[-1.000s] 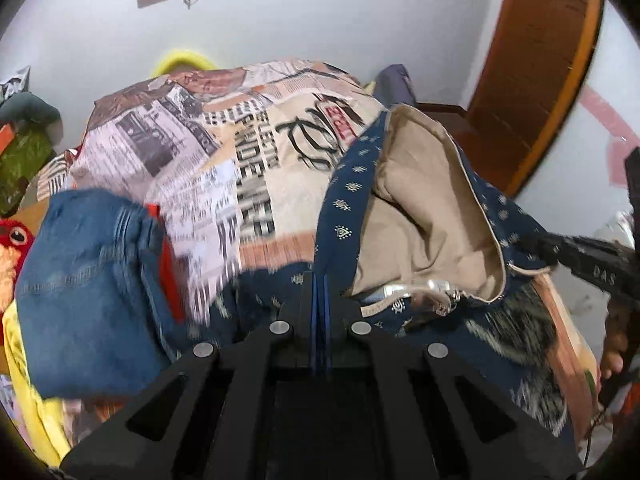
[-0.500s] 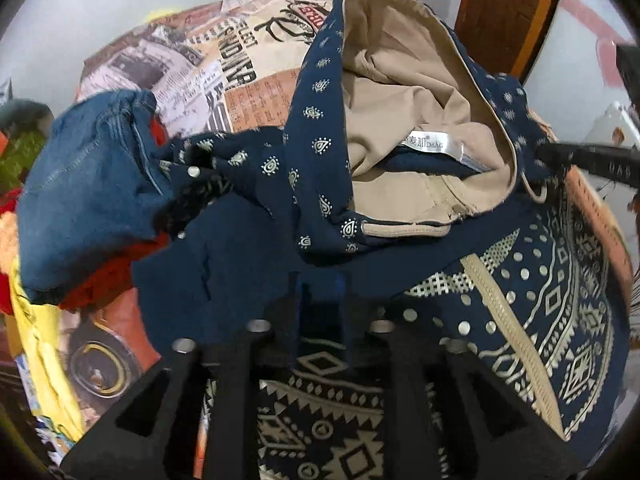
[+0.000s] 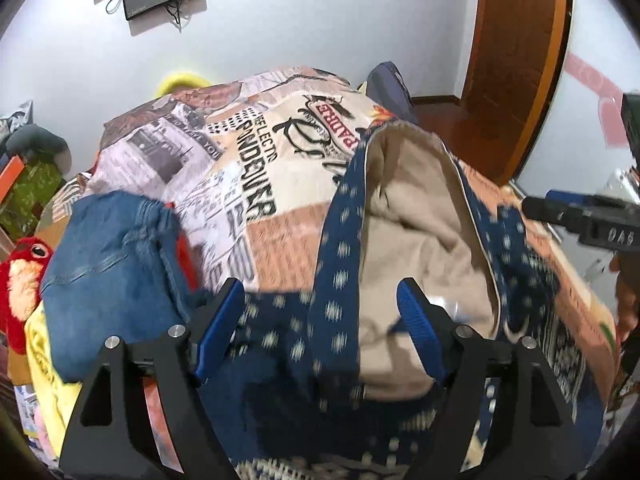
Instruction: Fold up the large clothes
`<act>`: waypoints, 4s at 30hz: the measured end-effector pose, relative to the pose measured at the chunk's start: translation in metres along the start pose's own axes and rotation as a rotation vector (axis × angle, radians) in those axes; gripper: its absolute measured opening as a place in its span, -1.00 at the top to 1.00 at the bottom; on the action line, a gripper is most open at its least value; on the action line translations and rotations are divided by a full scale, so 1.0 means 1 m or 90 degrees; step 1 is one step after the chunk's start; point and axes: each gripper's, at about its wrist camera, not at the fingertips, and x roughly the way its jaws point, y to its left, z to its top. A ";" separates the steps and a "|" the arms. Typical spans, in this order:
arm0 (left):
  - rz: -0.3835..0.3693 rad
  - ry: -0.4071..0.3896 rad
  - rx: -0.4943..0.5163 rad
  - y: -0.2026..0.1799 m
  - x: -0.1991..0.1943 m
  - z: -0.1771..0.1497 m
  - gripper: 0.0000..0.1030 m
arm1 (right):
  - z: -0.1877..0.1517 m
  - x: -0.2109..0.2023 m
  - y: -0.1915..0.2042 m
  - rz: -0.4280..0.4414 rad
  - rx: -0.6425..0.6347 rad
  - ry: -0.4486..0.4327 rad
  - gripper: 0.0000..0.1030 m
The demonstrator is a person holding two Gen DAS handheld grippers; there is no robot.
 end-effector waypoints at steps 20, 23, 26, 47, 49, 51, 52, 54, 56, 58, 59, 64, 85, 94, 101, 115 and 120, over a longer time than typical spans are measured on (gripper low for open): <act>-0.063 0.064 -0.017 -0.010 0.122 0.044 0.20 | 0.035 0.120 -0.023 0.010 0.068 0.074 0.65; -0.122 0.080 -0.037 -0.006 0.118 0.041 0.73 | 0.036 0.110 -0.021 0.015 0.076 0.062 0.79; -0.126 0.058 -0.026 -0.006 0.097 0.035 0.80 | 0.032 0.086 -0.013 0.052 0.060 0.045 0.83; -0.138 0.023 -0.007 -0.006 -0.070 -0.067 0.82 | -0.065 -0.068 0.030 0.121 -0.052 0.015 0.85; -0.137 0.037 -0.005 -0.008 -0.070 -0.083 0.82 | -0.081 -0.068 0.031 0.112 -0.052 0.027 0.85; -0.141 0.064 -0.007 -0.010 -0.067 -0.105 0.82 | -0.099 -0.068 0.033 0.108 -0.057 0.043 0.85; -0.139 0.075 -0.006 -0.010 -0.064 -0.113 0.81 | -0.105 -0.068 0.034 0.107 -0.059 0.051 0.84; -0.130 0.105 -0.004 -0.011 -0.059 -0.132 0.80 | -0.121 -0.066 0.035 0.099 -0.069 0.070 0.83; -0.120 0.138 -0.005 -0.011 -0.052 -0.151 0.72 | -0.134 -0.062 0.036 0.094 -0.074 0.094 0.79; -0.106 0.151 -0.004 -0.010 -0.051 -0.162 0.62 | -0.144 -0.059 0.034 0.090 -0.075 0.114 0.79; -0.100 0.150 -0.003 -0.009 -0.053 -0.167 0.52 | -0.149 -0.059 0.033 0.086 -0.075 0.123 0.76; -0.071 0.112 -0.008 -0.002 -0.078 -0.176 -0.19 | -0.161 -0.070 0.023 0.081 -0.059 0.142 0.39; 0.015 0.023 -0.158 0.091 -0.086 -0.124 -0.71 | -0.109 -0.100 -0.018 0.015 0.003 0.003 -0.22; -0.077 0.123 -0.302 0.131 0.010 -0.127 -0.71 | -0.098 -0.027 -0.057 -0.028 0.060 0.084 -0.22; -0.113 0.162 -0.322 0.141 0.076 -0.119 -0.71 | -0.086 0.028 -0.087 -0.038 0.109 0.135 -0.22; -0.177 0.106 -0.335 0.134 0.110 -0.100 -0.17 | -0.064 0.078 -0.079 -0.002 0.105 0.103 0.36; -0.216 0.100 -0.322 0.114 0.091 -0.093 0.67 | -0.063 0.075 -0.081 0.047 0.149 0.117 0.76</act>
